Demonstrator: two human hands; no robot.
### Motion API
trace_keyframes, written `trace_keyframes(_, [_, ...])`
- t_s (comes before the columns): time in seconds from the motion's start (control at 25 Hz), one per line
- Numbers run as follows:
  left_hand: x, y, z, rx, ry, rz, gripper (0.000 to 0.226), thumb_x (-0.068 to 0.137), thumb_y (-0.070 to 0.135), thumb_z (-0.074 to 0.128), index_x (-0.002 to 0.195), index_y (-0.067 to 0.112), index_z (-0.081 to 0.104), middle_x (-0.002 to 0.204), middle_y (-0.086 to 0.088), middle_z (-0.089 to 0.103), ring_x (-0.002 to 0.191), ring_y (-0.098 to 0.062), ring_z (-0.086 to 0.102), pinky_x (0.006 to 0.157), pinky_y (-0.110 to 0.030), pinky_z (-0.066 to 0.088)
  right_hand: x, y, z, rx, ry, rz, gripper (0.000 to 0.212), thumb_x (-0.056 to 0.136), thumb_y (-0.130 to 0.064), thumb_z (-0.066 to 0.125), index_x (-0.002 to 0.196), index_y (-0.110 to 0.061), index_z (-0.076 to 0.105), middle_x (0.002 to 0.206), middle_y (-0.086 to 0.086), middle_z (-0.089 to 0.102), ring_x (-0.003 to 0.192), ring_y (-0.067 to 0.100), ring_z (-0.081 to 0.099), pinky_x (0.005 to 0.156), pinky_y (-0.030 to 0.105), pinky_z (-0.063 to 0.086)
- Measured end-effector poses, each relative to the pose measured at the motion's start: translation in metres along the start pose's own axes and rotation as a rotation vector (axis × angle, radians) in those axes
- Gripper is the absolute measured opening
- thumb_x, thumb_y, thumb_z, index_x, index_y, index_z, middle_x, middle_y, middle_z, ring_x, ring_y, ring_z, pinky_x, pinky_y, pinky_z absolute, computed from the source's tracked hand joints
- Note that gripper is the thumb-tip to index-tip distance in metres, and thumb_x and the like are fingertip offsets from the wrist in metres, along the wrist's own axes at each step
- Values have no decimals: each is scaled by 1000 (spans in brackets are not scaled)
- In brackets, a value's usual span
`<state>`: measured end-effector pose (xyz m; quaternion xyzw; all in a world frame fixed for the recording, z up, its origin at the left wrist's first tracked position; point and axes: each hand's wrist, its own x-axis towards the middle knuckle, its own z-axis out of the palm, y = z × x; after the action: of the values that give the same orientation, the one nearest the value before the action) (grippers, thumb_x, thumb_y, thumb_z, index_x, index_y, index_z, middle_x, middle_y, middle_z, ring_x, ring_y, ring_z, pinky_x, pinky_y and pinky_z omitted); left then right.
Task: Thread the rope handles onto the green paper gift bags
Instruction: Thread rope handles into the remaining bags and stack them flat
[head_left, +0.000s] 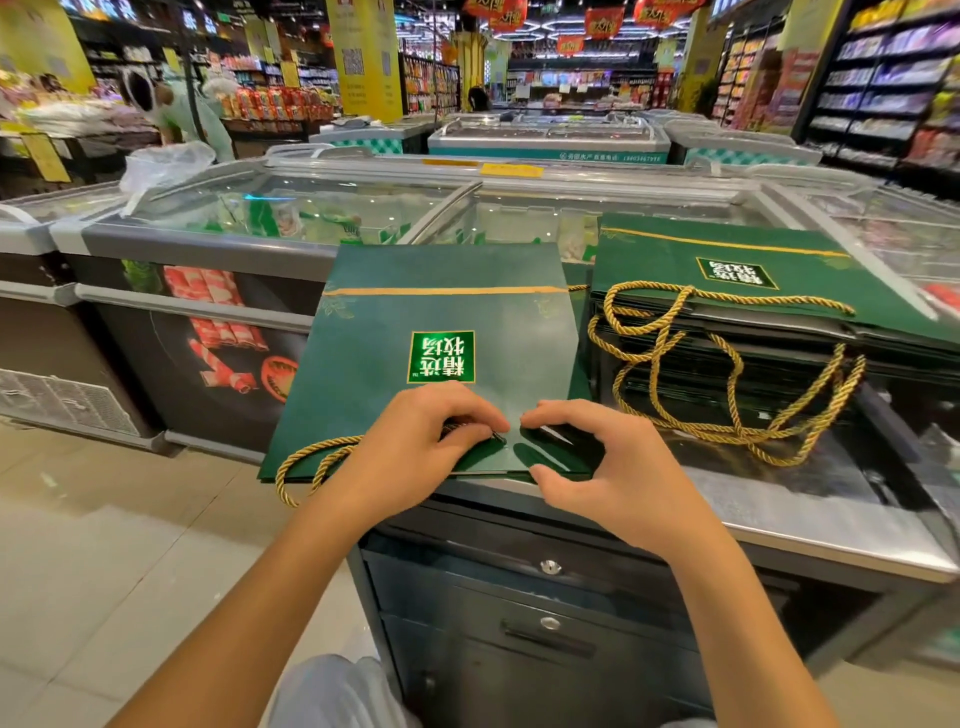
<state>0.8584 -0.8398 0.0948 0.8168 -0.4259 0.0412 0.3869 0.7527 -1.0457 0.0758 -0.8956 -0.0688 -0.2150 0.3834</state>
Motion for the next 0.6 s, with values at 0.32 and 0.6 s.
trace_keyframes(0.32, [-8,-4,6,12,86,49,11,91,12,72,95,22,76,92,15,71,93,-7,64,85,-23,50,-3,2,1,-30,29,-46,35,82,-13,82,115,-18,76,118,-15,69,122,-11,56,103,10,42])
trace_keyframes(0.6, [-9,-10,12,67,112,105,9,94,19,69,97,23,76,95,18,68,94,-8,61,88,-39,49,-2,2,0,-54,22,-68,38,81,-15,83,118,-16,75,121,-11,70,117,-8,59,99,7,43])
